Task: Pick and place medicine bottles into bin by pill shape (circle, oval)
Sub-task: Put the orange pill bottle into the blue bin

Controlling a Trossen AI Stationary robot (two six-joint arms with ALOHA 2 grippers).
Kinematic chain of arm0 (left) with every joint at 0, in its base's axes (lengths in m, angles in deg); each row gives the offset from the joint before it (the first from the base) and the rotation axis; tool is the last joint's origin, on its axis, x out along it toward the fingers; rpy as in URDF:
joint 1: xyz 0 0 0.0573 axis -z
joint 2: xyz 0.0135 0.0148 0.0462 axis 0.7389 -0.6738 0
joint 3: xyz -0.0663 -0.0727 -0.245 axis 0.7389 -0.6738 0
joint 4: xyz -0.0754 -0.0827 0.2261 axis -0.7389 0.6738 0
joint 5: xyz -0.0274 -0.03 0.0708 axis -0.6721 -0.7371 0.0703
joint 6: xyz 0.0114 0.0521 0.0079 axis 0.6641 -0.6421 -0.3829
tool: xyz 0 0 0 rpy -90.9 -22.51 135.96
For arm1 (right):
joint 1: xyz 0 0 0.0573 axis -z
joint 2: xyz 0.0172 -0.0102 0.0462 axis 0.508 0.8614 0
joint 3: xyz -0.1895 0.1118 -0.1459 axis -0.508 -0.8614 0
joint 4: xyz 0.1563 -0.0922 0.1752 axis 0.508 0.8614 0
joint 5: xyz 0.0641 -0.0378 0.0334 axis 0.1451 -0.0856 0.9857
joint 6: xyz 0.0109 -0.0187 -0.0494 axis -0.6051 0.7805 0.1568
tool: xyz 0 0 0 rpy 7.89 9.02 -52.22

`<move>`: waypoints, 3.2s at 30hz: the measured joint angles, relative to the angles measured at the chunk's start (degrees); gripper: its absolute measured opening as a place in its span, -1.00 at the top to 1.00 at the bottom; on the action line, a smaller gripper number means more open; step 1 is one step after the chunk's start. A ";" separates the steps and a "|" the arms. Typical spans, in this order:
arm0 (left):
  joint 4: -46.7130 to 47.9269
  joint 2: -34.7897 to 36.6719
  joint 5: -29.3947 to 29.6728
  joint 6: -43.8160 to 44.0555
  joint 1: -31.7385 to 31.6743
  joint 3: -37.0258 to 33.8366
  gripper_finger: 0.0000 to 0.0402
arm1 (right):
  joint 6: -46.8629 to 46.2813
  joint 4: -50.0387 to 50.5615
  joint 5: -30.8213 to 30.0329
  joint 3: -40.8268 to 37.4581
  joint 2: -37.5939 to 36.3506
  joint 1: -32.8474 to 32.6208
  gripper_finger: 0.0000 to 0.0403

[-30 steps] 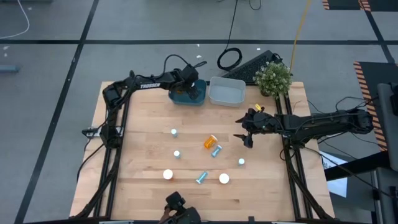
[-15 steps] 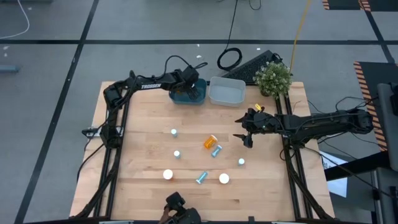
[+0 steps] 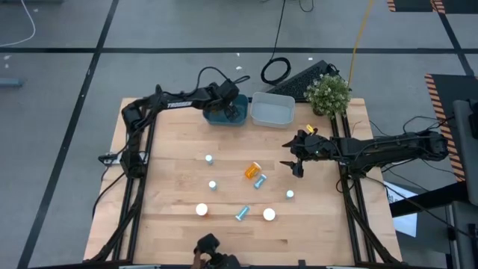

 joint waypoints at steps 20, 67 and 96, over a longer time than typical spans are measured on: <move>12.92 12.83 1.31 8.56 18.37 0.02 -0.33 | -3.70 -0.33 0.02 0.00 0.02 -0.02 -0.58; 0.82 -5.65 -3.13 26.00 37.02 0.06 -0.81 | -5.51 0.52 -0.11 -0.02 0.02 -4.13 -0.58; 0.87 -5.80 -7.93 13.40 33.04 0.00 -0.01 | -5.38 0.12 -0.13 -0.02 0.00 -4.13 -0.58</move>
